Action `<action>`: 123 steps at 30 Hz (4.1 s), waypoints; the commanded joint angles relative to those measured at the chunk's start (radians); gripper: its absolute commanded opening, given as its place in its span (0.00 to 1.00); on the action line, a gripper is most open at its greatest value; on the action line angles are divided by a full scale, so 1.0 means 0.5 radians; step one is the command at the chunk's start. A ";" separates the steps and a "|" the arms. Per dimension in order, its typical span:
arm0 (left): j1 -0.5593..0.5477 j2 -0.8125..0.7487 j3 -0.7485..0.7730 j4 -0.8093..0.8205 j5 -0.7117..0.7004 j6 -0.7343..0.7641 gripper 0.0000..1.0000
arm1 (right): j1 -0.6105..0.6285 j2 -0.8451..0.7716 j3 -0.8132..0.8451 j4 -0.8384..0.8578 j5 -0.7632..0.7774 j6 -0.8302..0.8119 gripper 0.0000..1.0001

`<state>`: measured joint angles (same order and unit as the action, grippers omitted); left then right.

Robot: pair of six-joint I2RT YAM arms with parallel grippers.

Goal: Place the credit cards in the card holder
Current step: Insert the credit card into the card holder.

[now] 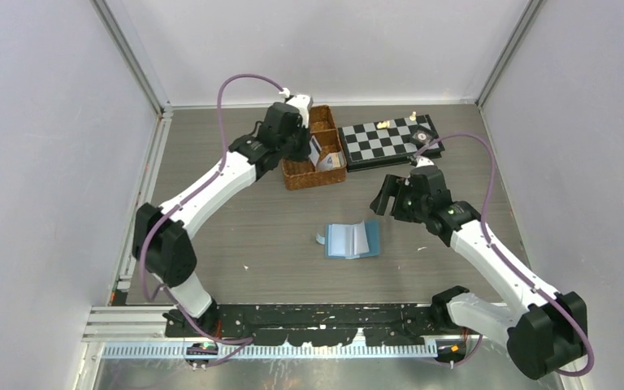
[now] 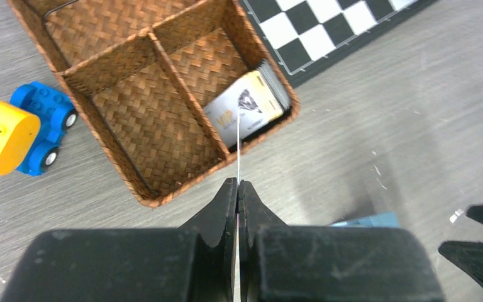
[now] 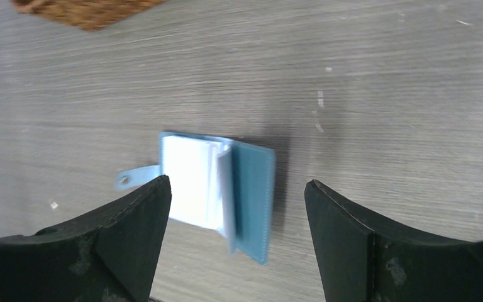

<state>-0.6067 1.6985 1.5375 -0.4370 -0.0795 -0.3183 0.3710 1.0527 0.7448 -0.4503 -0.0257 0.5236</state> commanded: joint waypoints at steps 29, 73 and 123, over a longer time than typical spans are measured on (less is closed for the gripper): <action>0.058 -0.678 -0.895 0.374 2.162 0.006 0.00 | 0.145 0.116 0.220 0.391 -1.770 -0.013 0.40; -0.147 -0.003 -1.161 0.492 0.975 -0.549 0.58 | 0.157 0.504 -0.086 0.037 -0.658 0.309 0.00; -0.158 0.196 -1.104 0.384 0.782 -0.437 0.00 | 0.145 0.627 -0.246 0.311 -0.682 0.255 0.00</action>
<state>-0.6807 1.7615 0.9680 -0.2443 0.3492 -0.5663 0.4427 1.3457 0.6365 -0.3336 -0.4057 0.6785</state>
